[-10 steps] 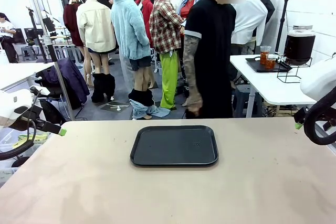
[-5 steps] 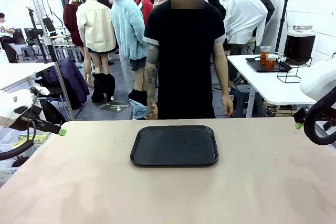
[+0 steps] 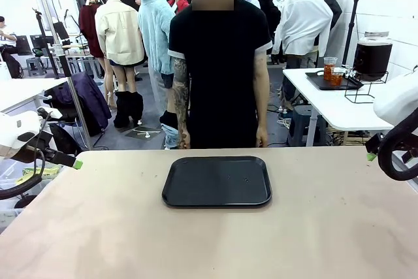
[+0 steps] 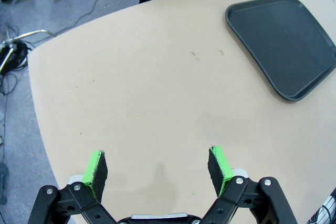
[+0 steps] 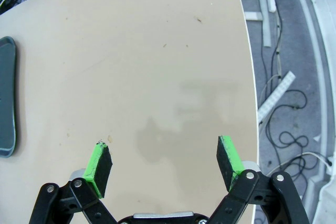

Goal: Pour the drink into the iced cup.
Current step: Open the gripper to release the iced cup you were holding.

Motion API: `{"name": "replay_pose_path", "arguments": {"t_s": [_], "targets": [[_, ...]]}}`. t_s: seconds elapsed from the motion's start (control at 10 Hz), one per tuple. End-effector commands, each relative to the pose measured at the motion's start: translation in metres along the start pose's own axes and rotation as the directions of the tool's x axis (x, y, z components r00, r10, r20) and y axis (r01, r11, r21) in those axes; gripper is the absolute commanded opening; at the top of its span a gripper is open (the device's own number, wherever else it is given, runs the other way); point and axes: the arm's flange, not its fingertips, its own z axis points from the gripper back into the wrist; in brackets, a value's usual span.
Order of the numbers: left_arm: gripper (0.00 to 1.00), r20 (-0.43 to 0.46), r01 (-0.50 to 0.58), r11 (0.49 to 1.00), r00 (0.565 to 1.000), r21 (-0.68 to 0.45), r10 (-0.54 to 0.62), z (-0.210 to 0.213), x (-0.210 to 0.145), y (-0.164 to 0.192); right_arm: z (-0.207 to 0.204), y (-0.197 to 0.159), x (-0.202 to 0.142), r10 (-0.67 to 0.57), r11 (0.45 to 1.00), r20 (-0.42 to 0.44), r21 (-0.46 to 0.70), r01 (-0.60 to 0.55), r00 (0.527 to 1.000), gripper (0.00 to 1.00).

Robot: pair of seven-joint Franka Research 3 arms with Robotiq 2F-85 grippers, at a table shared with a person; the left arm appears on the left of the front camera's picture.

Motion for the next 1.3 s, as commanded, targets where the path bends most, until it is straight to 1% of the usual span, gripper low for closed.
{"name": "replay_pose_path", "arguments": {"t_s": [0.0, 1.2], "targets": [[1.00, 0.001, 0.006, 1.000, 1.000, -0.002, -0.006, -0.0002, 0.0001, 0.0001, -0.0005, 0.0000, 0.0008, 0.006, 1.000, 0.003, -0.008, -0.006, 1.000, 1.00], [1.00, 0.001, 0.006, 1.000, 1.000, -0.002, -0.006, -0.0002, 0.0001, 0.0001, -0.0005, 0.0000, 0.0008, 0.006, 1.000, 0.003, -0.008, -0.006, 1.000, 1.00]]}}
